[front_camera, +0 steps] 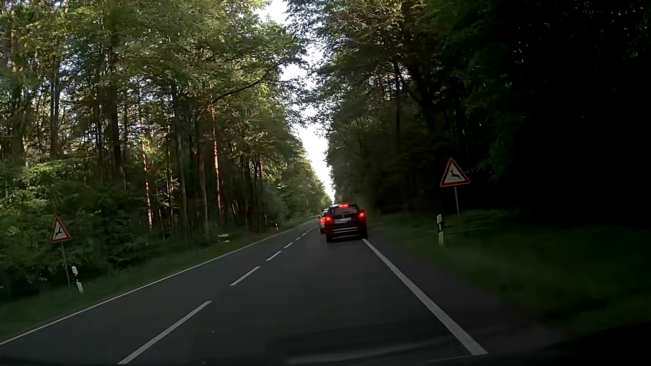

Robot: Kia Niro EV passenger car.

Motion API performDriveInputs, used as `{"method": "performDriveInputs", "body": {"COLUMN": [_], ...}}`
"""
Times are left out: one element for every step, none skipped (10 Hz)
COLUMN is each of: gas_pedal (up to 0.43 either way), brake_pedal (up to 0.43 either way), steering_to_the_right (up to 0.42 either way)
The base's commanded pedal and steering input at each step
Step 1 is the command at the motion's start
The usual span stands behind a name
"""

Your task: Follow the waypoints while adhering to traffic rules and regulations

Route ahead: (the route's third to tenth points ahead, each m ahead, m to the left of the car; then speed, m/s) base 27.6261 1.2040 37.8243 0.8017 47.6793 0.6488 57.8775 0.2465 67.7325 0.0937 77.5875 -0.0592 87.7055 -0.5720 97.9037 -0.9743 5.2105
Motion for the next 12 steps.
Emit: {"method": "performDriveInputs", "body": {"gas_pedal": [0.0, 0.0, 0.0, 0.0, 0.0, 0.0, 0.0, 0.0, 0.0, 0.0, 0.0, 0.0], "brake_pedal": [0.0, 0.0, 0.0, 0.0, 0.0, 0.0, 0.0, 0.0, 0.0, 0.0, 0.0, 0.0], "steering_to_the_right": [-0.003, -0.003, -0.003, -0.003, -0.003, -0.003, -0.003, -0.002, -0.002, -0.002, -0.002, -0.002]}}
